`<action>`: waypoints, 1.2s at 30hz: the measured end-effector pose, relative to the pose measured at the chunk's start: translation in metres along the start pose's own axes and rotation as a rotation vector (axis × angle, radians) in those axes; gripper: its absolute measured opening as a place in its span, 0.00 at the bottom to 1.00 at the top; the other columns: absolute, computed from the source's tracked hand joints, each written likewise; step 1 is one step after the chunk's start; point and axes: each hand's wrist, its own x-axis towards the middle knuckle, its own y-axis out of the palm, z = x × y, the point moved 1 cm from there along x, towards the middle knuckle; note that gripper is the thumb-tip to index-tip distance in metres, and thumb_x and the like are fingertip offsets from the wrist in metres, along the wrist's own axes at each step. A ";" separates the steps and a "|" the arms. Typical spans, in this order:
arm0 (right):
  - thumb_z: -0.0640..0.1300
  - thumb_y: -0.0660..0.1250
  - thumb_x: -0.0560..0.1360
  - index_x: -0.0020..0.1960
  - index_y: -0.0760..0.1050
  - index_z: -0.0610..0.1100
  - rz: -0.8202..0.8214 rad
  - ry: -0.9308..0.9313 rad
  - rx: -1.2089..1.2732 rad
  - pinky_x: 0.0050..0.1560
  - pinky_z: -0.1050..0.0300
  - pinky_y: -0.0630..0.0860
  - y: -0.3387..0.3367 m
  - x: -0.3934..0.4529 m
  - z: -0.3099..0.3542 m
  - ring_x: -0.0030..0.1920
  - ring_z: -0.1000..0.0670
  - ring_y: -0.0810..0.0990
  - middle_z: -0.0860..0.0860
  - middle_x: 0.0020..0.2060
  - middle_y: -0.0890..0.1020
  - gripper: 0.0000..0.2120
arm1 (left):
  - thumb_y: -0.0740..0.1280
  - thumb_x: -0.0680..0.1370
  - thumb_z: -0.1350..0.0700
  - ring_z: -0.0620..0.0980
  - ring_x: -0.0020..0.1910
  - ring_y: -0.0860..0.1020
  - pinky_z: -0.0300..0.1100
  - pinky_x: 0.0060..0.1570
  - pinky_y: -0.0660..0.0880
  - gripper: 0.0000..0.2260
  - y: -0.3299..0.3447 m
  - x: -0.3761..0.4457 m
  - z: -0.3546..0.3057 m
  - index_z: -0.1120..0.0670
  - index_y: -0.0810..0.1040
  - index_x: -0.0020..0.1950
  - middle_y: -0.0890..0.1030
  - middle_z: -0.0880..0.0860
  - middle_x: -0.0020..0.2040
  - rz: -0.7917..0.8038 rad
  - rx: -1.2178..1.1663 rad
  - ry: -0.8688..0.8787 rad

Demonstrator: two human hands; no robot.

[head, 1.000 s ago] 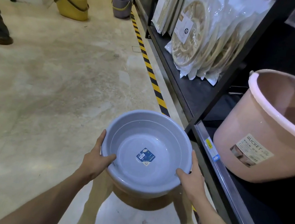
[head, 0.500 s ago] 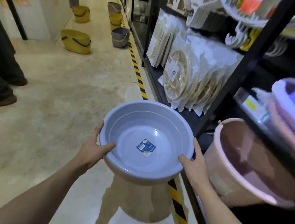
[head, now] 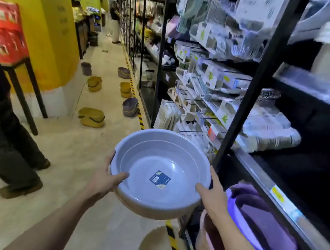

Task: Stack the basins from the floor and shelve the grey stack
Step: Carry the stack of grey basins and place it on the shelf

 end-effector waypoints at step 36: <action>0.45 0.68 0.73 0.77 0.61 0.59 -0.869 0.233 -0.004 0.61 0.49 0.72 -0.247 -0.150 0.085 0.67 0.45 0.71 0.51 0.70 0.73 0.35 | 0.76 0.73 0.54 0.51 0.46 0.86 0.49 0.38 0.83 0.40 0.278 0.034 -0.217 0.37 0.59 0.78 0.80 0.51 0.64 0.787 0.134 0.202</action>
